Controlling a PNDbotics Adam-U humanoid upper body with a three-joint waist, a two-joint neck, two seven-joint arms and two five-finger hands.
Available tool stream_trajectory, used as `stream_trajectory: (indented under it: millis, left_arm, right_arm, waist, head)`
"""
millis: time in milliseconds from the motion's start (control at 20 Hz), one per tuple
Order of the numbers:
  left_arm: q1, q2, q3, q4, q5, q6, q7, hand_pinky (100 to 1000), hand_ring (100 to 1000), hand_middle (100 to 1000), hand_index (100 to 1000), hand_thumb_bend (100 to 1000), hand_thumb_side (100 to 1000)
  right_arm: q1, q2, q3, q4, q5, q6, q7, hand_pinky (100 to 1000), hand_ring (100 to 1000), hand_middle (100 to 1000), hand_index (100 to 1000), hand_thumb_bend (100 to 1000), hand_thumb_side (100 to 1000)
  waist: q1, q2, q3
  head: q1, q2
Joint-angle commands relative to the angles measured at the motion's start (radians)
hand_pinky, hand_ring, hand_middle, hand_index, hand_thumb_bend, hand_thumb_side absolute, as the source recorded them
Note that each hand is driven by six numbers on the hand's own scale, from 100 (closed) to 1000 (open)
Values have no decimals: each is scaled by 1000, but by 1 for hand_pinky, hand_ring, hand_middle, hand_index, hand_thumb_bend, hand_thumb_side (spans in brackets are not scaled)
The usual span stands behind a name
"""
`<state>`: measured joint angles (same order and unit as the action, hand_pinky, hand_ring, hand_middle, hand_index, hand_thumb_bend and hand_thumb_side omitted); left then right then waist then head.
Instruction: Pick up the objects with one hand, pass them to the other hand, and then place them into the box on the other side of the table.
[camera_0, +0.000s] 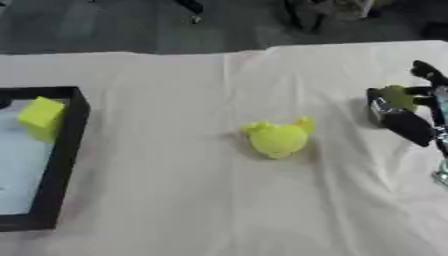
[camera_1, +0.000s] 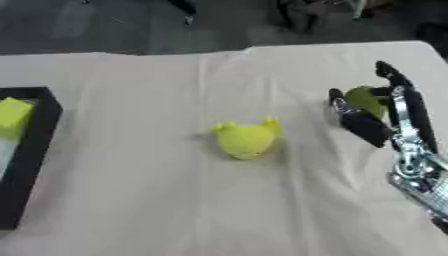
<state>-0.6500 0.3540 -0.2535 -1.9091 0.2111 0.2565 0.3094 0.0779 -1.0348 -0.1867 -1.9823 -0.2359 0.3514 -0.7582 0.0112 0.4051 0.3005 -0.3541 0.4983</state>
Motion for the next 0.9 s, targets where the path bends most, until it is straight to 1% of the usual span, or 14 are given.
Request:
stream_trajectory:
  millis: [50, 150, 350, 650, 800, 900]
  left_arm:
    - [-7, 31, 10, -23, 5, 3, 3, 738, 900, 791, 793, 207, 930]
    - [-7, 32, 10, -23, 5, 3, 4, 738, 900, 791, 792, 206, 930]
    - [-6, 36, 11, -24, 6, 5, 5, 738, 900, 791, 790, 202, 929]
    - [-3, 39, 13, -28, 7, 6, 7, 742, 901, 791, 788, 201, 927]
    - [-1, 37, 17, -33, 9, 3, 10, 746, 900, 791, 788, 201, 922]
    - [-1, 35, 19, -36, 10, 1, 11, 748, 900, 790, 786, 201, 918]
  right_arm:
    - [-6, -21, -43, -3, 45, 142, -149, 823, 810, 916, 973, 411, 351]
    - [-3, -19, -55, -2, 68, 147, -149, 823, 812, 916, 974, 410, 345]
    - [7, -14, -70, 6, 98, 163, -149, 822, 813, 914, 974, 402, 360]
    - [35, -1, -86, 33, 116, 208, -149, 828, 819, 919, 976, 401, 388]
    - [57, 8, -96, 41, 111, 216, -149, 825, 816, 920, 975, 387, 416]
    - [70, 14, -107, 47, 105, 211, -149, 822, 815, 919, 975, 373, 428]
  waist:
    - [2, -4, -3]
    - [4, -4, -2]
    - [9, -3, 2]
    - [12, -3, 14]
    - [14, -8, 25]
    - [14, -12, 33]
  head:
    - [-6, -11]
    - [-11, -13]
    - [-24, -11]
    - [-45, 0]
    - [-59, 10]
    - [-70, 16]
